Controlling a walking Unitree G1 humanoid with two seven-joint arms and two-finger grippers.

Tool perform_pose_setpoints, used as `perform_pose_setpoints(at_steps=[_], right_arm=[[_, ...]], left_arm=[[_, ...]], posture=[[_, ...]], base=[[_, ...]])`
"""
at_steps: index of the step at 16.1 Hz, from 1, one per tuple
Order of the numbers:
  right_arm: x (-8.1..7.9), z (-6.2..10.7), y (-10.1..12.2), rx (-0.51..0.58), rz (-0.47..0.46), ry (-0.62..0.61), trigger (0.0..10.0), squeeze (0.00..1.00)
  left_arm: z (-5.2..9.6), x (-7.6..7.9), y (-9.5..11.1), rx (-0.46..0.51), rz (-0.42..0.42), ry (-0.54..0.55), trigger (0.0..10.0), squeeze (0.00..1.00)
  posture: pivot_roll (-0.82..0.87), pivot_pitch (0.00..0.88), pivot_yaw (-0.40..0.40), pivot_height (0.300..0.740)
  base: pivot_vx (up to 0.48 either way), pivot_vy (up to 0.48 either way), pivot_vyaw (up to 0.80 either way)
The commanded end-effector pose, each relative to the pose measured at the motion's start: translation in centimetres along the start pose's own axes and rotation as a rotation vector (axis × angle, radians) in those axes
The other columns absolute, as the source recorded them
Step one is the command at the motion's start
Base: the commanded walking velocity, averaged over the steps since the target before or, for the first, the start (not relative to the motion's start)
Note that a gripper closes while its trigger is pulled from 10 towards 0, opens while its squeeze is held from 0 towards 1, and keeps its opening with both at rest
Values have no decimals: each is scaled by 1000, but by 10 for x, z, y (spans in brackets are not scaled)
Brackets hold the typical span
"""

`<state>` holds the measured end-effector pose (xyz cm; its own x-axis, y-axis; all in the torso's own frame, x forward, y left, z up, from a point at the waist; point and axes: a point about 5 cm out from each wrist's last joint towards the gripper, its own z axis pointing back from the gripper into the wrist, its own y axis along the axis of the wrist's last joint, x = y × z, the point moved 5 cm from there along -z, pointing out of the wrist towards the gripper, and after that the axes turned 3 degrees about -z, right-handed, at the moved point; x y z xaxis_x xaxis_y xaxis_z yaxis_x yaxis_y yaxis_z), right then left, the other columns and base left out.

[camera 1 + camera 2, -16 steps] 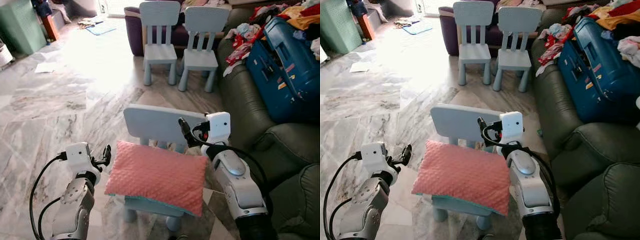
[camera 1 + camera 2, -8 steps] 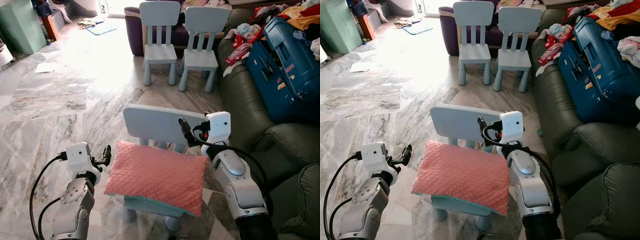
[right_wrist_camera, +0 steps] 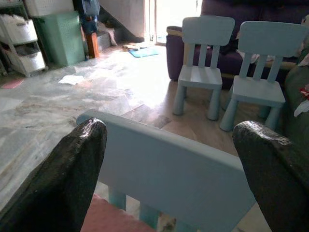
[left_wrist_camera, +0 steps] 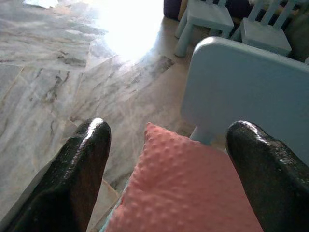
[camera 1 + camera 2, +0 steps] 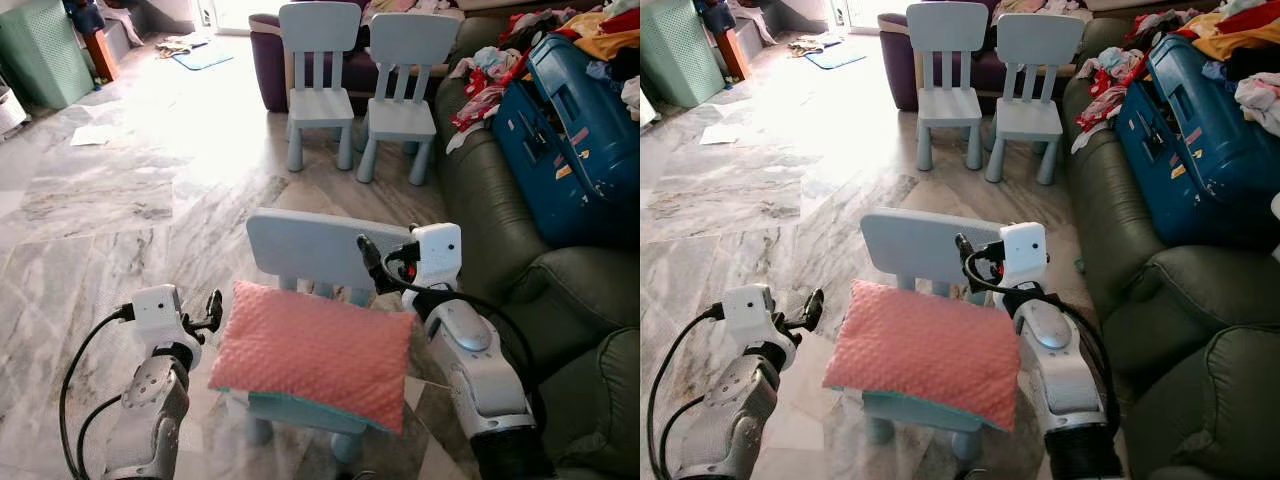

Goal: Move the pillow to the sofa

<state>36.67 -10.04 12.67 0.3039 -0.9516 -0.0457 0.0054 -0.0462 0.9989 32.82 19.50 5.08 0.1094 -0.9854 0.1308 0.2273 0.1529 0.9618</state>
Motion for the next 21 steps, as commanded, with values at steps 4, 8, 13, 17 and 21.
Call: perform_pose_setpoints(at_steps=[4,8,13,17,21], right_arm=[[12,-2,-5,-12,28,-11,10000,0],[27,1,-11,-35,14,-46,10000,0],[31,-1,-8,-4,9,-111,10000,0],[42,-2,-7,8,-37,-182,10000,0],[47,-2,-6,11,-32,-203,10000,0]], left_arm=[[-10,5,-2,15,1,3,10000,0],[-11,11,-5,29,23,15,10000,0],[-11,8,-6,21,-5,-15,10000,0],[-14,7,0,24,-17,-42,10000,0],[-14,11,5,33,-33,-58,10000,0]], posture=[[-44,0,-118,740],[-39,0,-133,740],[-51,0,-74,740],[-66,0,-40,740],[-64,0,-23,740]], base=[[0,0,0],[0,0,0],[0,0,0],[0,0,0],[0,0,0]])
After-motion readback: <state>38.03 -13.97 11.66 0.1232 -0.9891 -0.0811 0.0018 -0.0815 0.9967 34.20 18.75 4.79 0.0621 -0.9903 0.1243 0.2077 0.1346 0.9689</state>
